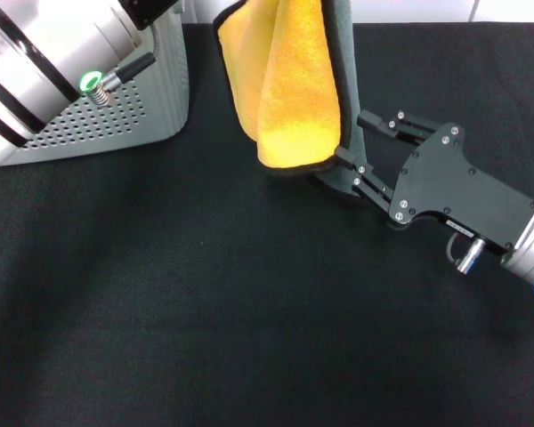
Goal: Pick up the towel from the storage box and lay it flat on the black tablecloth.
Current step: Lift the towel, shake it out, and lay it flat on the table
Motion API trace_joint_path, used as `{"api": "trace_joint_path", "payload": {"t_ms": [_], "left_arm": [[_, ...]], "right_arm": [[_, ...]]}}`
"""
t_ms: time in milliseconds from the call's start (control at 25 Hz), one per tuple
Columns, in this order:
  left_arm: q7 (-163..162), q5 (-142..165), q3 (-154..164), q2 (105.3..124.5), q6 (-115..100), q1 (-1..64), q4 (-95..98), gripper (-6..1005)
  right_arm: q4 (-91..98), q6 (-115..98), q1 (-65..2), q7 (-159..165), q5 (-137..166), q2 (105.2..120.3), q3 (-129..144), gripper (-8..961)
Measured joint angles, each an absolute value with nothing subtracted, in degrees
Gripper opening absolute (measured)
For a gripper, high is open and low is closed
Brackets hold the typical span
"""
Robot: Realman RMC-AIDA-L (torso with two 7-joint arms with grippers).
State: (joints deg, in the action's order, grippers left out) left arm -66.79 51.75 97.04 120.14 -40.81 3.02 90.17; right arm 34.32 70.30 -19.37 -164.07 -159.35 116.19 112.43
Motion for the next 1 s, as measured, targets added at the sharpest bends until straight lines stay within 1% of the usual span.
{"api": "trace_joint_path", "payload": {"t_ms": [280, 680, 1000], "left_arm": [[-66.8, 51.7, 97.6, 120.14, -41.2, 3.0, 90.2, 11], [-66.8, 51.2, 97.9, 120.10, -41.3, 3.0, 89.9, 11], [-66.8, 51.0, 97.9, 120.14, -41.3, 3.1, 89.7, 11]], "right_arm": [[33.0, 70.7, -21.0, -161.8, -159.3, 116.19, 111.1, 321], [26.9, 71.4, -27.3, -154.3, -159.3, 116.19, 112.0, 316], [25.9, 71.6, -28.0, -152.5, -159.2, 116.19, 112.6, 272]]}}
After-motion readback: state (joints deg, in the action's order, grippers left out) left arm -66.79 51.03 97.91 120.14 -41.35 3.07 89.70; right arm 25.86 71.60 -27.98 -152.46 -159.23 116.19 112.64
